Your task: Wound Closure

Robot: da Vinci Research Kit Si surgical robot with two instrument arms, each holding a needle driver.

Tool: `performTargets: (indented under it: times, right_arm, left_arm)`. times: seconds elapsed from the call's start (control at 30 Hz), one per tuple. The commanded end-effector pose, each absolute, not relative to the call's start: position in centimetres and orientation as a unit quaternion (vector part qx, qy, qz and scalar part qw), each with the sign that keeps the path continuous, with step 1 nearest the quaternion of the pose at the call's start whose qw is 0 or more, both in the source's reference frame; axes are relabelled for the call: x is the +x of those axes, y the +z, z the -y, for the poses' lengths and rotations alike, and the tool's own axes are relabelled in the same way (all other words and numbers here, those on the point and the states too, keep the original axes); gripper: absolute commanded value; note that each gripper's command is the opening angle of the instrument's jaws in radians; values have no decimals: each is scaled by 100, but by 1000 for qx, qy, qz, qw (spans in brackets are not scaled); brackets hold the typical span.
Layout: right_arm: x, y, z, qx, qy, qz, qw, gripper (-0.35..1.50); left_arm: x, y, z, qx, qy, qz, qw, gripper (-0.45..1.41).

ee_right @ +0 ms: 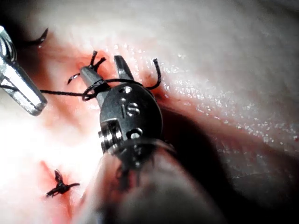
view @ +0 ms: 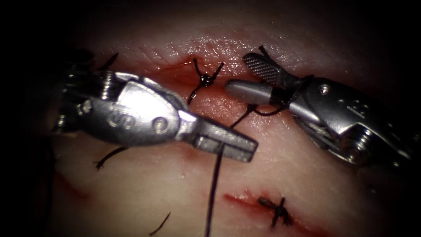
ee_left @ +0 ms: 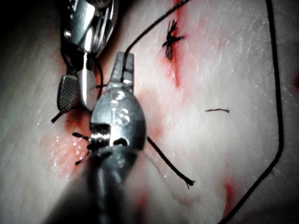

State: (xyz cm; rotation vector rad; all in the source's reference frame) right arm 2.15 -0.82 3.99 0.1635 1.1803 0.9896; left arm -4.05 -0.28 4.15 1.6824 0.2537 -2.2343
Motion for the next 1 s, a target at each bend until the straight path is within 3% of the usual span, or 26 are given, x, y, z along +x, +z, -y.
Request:
performTargets:
  times: [0.03, 0.23, 0.47, 0.6, 1.0]
  right_arm:
    - [218, 402, 87, 72, 467, -525, 708, 36]
    - [211, 396, 95, 63, 555, -489, 670, 52]
    - [207, 402, 84, 38, 591, -458, 663, 59]
    - [205, 412, 74, 43, 609, -438, 660, 81]
    - [209, 443, 70, 76, 635, -406, 653, 61]
  left_arm:
    - [-411, 422, 27, 591, -784, -89, 167, -45]
    - [-410, 423, 28, 591, -784, -89, 167, -45]
    - [-409, 423, 27, 592, -784, -89, 168, -45]
    - [-411, 423, 25, 592, -784, -89, 167, -45]
    - [-414, 423, 25, 591, -784, -89, 165, -45]
